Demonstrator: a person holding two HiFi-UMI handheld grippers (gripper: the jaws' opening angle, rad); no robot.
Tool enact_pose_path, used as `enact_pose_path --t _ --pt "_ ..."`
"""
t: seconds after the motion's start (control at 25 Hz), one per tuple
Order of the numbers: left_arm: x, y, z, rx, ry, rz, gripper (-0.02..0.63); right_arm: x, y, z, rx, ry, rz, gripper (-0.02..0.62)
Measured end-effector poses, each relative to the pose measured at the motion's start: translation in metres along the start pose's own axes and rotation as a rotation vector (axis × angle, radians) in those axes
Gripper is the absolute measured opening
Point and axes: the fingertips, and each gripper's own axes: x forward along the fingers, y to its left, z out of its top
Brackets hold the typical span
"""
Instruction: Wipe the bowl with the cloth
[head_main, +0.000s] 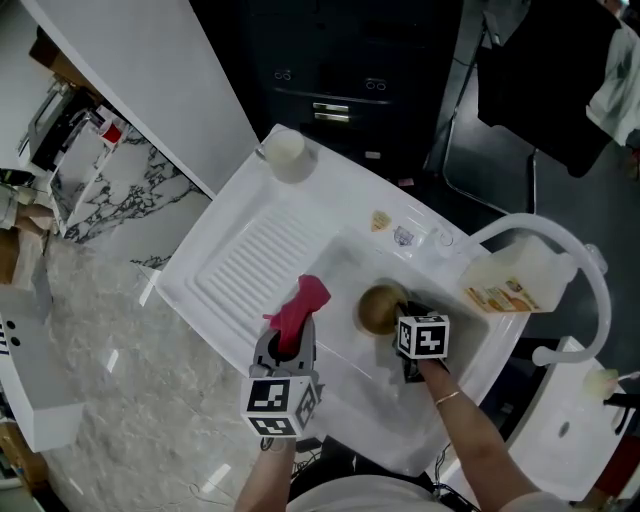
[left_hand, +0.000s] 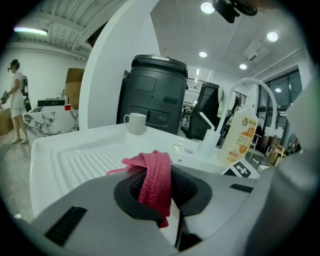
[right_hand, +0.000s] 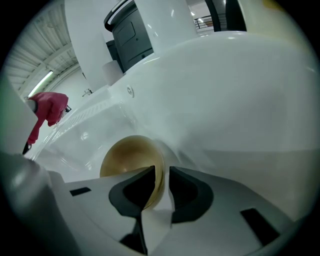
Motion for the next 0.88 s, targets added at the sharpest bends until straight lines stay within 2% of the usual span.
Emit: enact_pose_path --t 0.16,0.32,0.6,0.88 --pt "-0.001 0.002 0.0 -0.004 -0.002 0.004 0.051 0.0 0.003 -0.002 -0.006 0.006 -0.006 0.047" --pt "-0.006 0.002 0.002 -0.004 -0.009 0.008 0.051 -0.004 0.005 -0.002 -0.008 0.006 -0.016 0.021" --pt "-0.025 -0.001 0.01 0.008 -0.037 0.008 0.051 -0.028 0.019 0.003 -0.057 -0.011 -0.027 0.017" --pt "-0.053 -0.011 0.021 0.022 -0.071 -0.002 0.051 -0.083 0.047 0.021 -0.093 -0.072 -0.009 0.015"
